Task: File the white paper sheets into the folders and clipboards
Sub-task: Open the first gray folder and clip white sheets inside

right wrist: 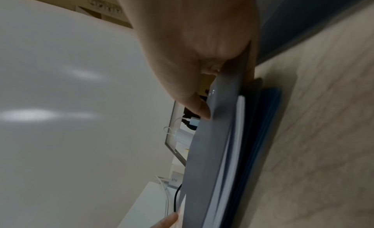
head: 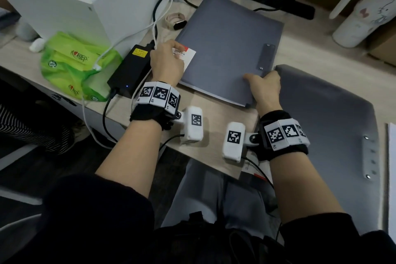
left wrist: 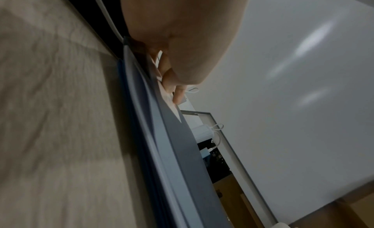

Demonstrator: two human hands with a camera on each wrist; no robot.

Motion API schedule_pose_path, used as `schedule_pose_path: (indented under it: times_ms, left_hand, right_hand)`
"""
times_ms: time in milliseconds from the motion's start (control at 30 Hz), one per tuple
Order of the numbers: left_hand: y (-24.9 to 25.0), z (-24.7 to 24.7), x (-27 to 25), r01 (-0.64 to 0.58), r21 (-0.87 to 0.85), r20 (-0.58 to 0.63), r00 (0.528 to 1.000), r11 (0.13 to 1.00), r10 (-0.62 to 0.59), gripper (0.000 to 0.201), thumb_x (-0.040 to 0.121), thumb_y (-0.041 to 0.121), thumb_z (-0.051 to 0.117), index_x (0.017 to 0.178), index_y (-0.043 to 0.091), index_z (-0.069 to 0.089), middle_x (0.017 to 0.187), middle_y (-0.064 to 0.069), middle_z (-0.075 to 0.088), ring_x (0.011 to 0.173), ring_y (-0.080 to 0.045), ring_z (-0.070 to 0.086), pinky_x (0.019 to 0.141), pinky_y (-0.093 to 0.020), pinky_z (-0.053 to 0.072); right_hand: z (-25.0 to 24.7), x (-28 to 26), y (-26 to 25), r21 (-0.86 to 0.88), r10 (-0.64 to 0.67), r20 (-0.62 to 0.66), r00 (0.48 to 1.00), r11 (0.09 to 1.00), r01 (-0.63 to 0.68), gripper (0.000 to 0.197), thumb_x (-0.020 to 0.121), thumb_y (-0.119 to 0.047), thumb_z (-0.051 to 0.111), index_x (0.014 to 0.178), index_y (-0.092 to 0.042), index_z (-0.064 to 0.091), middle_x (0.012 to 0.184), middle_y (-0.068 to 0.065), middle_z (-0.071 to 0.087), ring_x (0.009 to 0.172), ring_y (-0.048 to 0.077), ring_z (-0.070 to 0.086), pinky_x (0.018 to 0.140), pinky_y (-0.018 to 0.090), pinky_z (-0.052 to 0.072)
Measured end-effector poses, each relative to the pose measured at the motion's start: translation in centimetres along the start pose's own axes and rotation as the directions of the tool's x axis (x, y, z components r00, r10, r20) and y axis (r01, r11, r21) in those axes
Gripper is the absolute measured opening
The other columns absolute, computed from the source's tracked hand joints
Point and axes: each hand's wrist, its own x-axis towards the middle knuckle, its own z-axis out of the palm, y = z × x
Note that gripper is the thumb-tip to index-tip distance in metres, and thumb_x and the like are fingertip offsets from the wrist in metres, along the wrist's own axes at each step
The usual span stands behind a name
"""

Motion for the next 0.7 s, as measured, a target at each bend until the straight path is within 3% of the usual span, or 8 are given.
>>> schedule_pose_path:
  times_ms: [100, 267, 400, 467, 567, 633, 700]
  left_hand:
    - [0.2, 0.0, -0.1, -0.012, 0.019, 0.013, 1.0, 1.0, 0.012, 0.04, 0.086, -0.003, 0.037, 0.109, 0.016, 0.064, 0.115, -0.017, 0.061, 0.113, -0.033, 0.051, 0.089, -0.034, 0.044]
    - [0.6, -0.3, -0.2, -0.055, 0.031, 0.059, 0.997, 0.998, 0.053, 0.033, 0.091, 0.001, 0.04, 0.114, 0.012, 0.061, 0.119, -0.014, 0.061, 0.112, -0.028, 0.055, 0.089, -0.032, 0.045]
    - [1.2, -0.4, -1.1, -0.097, 0.074, 0.037, 0.995, 0.992, 0.095, 0.033, 0.091, 0.002, 0.043, 0.117, 0.011, 0.061, 0.122, -0.013, 0.062, 0.114, -0.028, 0.055, 0.089, -0.029, 0.041]
    - [1.8, -0.2, -1.8, -0.137, 0.071, 0.041, 0.99, 0.988, 0.135, 0.034, 0.09, 0.002, 0.045, 0.118, 0.009, 0.061, 0.122, -0.013, 0.062, 0.115, -0.027, 0.055, 0.093, -0.029, 0.041]
    - [2.9, 0.0, -3.2, -0.176, 0.015, 0.095, 0.98, 0.984, 0.174, 0.035, 0.09, 0.002, 0.045, 0.12, 0.01, 0.06, 0.122, -0.013, 0.061, 0.111, -0.027, 0.057, 0.096, -0.034, 0.045]
    - [3.7, 0.2, -4.3, -0.192, -0.019, 0.144, 0.971, 0.981, 0.192, 0.035, 0.09, 0.002, 0.043, 0.119, 0.012, 0.06, 0.118, -0.013, 0.062, 0.099, -0.024, 0.06, 0.091, -0.033, 0.048]
    - [4.7, 0.6, -5.6, -0.221, -0.054, 0.194, 0.954, 0.974, 0.228, 0.035, 0.089, 0.001, 0.043, 0.115, 0.012, 0.063, 0.119, -0.01, 0.064, 0.105, -0.02, 0.06, 0.094, -0.027, 0.045]
  right_hand:
    - [0.1, -0.2, -0.4, -0.029, -0.015, 0.014, 1.0, 0.999, 0.015, 0.061, 0.069, -0.023, 0.069, 0.123, -0.002, 0.048, 0.123, 0.01, 0.055, 0.112, 0.028, 0.055, 0.1, 0.039, 0.047]
    - [-0.3, -0.3, -1.0, -0.122, -0.021, 0.043, 0.999, 0.992, 0.026, 0.058, 0.073, -0.02, 0.067, 0.124, 0.0, 0.049, 0.131, 0.012, 0.051, 0.117, 0.03, 0.053, 0.101, 0.039, 0.045]
    - [-1.2, -1.0, -1.2, -0.124, -0.013, 0.116, 0.993, 0.992, 0.028, 0.072, 0.055, -0.035, 0.061, 0.119, -0.004, 0.056, 0.129, 0.006, 0.054, 0.114, 0.03, 0.055, 0.099, 0.043, 0.047]
    - [-1.8, -1.5, -1.6, -0.13, -0.028, 0.137, 0.99, 0.99, 0.046, 0.064, 0.058, -0.034, 0.064, 0.114, -0.003, 0.059, 0.123, 0.004, 0.056, 0.111, 0.026, 0.056, 0.099, 0.04, 0.048]
    - [-3.0, -1.6, -1.2, -0.11, -0.06, 0.151, 0.987, 0.991, 0.077, 0.046, 0.079, -0.02, 0.068, 0.12, -0.001, 0.058, 0.108, 0.004, 0.055, 0.105, 0.018, 0.053, 0.099, 0.034, 0.043]
    - [-4.0, -1.8, -1.0, -0.084, -0.084, 0.152, 0.985, 0.992, 0.097, 0.047, 0.081, -0.019, 0.068, 0.123, -0.001, 0.058, 0.112, 0.007, 0.06, 0.109, 0.019, 0.056, 0.098, 0.032, 0.044]
    - [-5.2, -2.7, -1.0, -0.059, -0.098, 0.174, 0.98, 0.992, 0.11, 0.047, 0.078, -0.021, 0.068, 0.121, -0.003, 0.062, 0.106, 0.006, 0.063, 0.103, 0.018, 0.058, 0.093, 0.03, 0.045]
